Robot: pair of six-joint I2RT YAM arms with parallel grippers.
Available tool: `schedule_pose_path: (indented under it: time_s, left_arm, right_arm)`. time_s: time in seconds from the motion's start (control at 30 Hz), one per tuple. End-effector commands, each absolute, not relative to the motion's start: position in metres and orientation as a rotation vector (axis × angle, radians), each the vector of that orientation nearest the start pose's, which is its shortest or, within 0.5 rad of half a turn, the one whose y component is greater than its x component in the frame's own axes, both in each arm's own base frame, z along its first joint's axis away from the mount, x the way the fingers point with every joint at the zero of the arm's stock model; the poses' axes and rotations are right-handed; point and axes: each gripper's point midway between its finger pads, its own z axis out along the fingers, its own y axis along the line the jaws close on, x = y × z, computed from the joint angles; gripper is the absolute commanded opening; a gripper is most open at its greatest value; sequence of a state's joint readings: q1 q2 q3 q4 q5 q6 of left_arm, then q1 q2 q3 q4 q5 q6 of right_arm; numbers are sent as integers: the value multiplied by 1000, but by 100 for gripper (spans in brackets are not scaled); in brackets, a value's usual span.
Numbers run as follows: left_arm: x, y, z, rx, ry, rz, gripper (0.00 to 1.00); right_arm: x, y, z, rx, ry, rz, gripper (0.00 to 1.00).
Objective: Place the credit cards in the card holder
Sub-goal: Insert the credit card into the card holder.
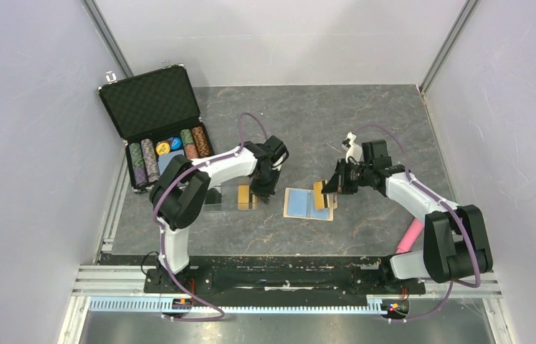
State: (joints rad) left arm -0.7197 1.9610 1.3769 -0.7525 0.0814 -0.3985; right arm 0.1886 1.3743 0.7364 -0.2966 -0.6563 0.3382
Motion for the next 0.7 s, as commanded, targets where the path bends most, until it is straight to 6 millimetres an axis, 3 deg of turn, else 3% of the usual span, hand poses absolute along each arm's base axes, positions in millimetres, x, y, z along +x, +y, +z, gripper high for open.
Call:
schedule_pose_path:
  time_s: [0.0,0.13,0.33,0.67]
  left_arm:
    - [265,-231,37,488,2903,-166,2]
    - [266,-234,50,484,2874,-244,5]
    - [265,-276,64,438,2847,-553,12]
    - [263,-295,36,376,2908,-610,3]
  right_arm:
    - [268,179,93,-160,2482,1050,0]
    - [269,187,94,-159,2472,1070,0]
    - [265,194,84,-80,2468,1146,0]
    - [267,197,64,25,2475,1183,0]
